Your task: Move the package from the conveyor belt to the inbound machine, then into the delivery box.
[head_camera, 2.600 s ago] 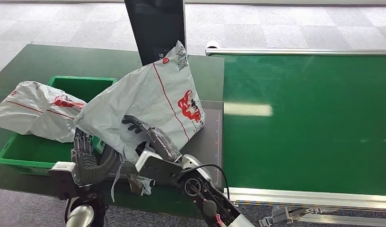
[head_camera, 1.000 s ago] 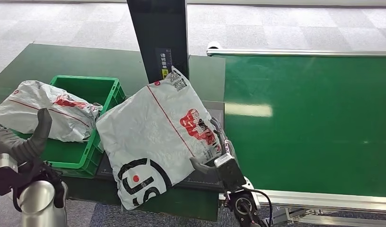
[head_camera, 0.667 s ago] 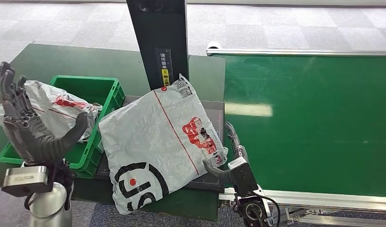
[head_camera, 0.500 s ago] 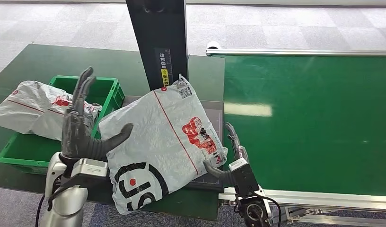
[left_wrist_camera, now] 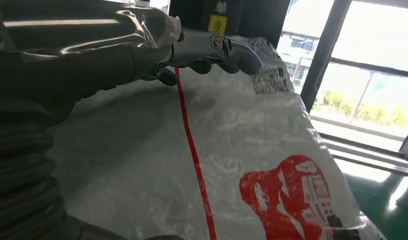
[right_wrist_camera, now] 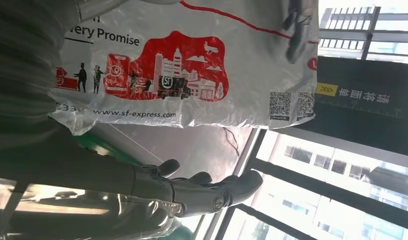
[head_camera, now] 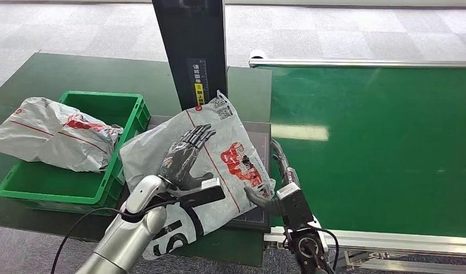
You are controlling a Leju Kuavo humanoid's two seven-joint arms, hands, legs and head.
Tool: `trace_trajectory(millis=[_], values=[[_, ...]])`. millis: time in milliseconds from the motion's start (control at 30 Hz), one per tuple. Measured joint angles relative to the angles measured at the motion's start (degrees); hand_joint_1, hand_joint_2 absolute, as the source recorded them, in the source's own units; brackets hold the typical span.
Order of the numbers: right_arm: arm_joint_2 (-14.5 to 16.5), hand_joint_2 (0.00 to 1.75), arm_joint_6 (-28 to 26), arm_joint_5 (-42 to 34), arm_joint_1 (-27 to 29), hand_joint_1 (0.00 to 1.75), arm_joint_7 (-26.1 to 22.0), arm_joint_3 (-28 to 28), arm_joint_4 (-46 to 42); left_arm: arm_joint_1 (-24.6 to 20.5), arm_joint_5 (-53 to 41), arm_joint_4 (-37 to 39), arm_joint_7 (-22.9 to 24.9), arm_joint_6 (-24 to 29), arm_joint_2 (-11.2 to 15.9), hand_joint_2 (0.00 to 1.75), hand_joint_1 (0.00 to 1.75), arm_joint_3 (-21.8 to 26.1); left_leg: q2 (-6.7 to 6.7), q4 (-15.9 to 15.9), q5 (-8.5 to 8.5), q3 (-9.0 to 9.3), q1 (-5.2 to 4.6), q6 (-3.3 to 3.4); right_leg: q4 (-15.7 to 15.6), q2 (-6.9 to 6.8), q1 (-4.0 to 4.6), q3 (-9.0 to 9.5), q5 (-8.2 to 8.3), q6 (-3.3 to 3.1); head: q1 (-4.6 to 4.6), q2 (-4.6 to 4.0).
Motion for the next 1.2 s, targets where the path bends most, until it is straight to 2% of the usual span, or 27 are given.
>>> trace_trajectory(millis=[200, 367, 400, 500, 533, 667, 900, 1000, 1200], values=[[0.18, 1.75, -0.02, -0.12, -1.78, 0.0, -0.17, -0.18, 1.81, -5.57, 0.18, 14.56, -0.01, -3.4, -2.17, 1.75, 0.0, -1.96, -0.03, 0.0, 0.0, 0.0, 0.0, 0.0, 0.0, -0.01, 0.0, 0.02, 0.0, 0.0, -0.02, 0.0], [0.41, 1.75, -0.19, 0.2, -2.89, 0.0, -0.95, -0.42, 4.07, -9.4, -1.01, 22.5, -0.22, -6.73, -4.38, 1.75, 0.0, -4.12, -0.16, 0.0, 0.0, 0.08, 0.0, 0.0, 0.0, -0.17, -0.01, 0.22, -0.02, 0.01, -0.01, 0.0], [0.45, 1.75, -0.23, 0.31, -3.07, 0.0, -1.03, -0.44, 4.43, -9.95, -1.22, 23.6, -0.22, -7.06, -4.75, 1.75, 0.11, -4.54, -0.18, -0.01, 0.0, 0.12, -0.01, 0.01, 0.0, -0.2, -0.02, 0.27, -0.02, 0.02, -0.01, 0.0], [0.61, 1.75, -0.49, 0.62, -3.7, 0.0, -1.24, -0.52, 5.52, -11.1, -1.71, 26.44, -0.18, -8.45, -5.74, 1.75, 1.42, -5.8, -0.28, -0.01, 0.0, 0.31, -0.04, 0.01, -0.01, -0.29, -0.06, 0.5, -0.05, 0.05, -0.01, 0.0], [0.67, 1.75, -0.62, 0.67, -3.9, 0.0, -1.32, -0.56, 5.84, -11.31, -1.79, 27.14, -0.22, -8.87, -6.01, 1.75, 1.74, -6.19, -0.34, -0.02, -0.01, 0.39, -0.06, 0.02, -0.01, -0.33, -0.08, 0.6, -0.07, 0.07, -0.01, 0.0], [0.76, 1.75, -0.94, 0.7, -4.25, 0.0, -1.68, -0.7, 6.77, -11.22, -1.61, 28.82, -1.01, -7.99, -6.75, 1.75, 1.75, -7.37, -0.5, -0.02, -0.01, 0.6, -0.08, 0.06, -0.02, -0.48, -0.12, 0.88, -0.14, 0.16, 0.01, 0.0], [0.72, 1.75, -1.31, 0.41, -3.66, 0.0, -1.99, -0.82, 7.17, -9.47, 1.23, 27.14, -3.06, 1.04, -6.39, 1.75, 1.75, -7.84, -0.49, 0.0, 0.04, 0.59, -0.08, 0.09, -0.02, -0.46, -0.12, 0.81, -0.11, 0.15, 0.0, 0.0], [0.63, 1.75, -1.9, 0.38, -3.13, 0.0, -1.92, -0.89, 7.15, -7.56, 3.37, 20.52, -3.12, 4.21, -5.0, 1.75, 1.75, -7.83, -0.45, 0.01, 0.04, 0.47, -0.07, 0.08, -0.01, -0.41, -0.1, 0.64, -0.1, 0.13, -0.01, 0.0], [0.26, 1.75, -3.57, 0.55, -1.47, 0.0, -1.58, -1.57, 6.4, -4.34, 5.7, -4.91, 0.36, 8.91, 0.09, 1.75, 1.75, -6.61, -0.42, 0.0, 0.04, 0.1, -0.05, 0.07, 0.01, -0.38, -0.07, 0.26, -0.09, 0.12, -0.01, 0.0]])
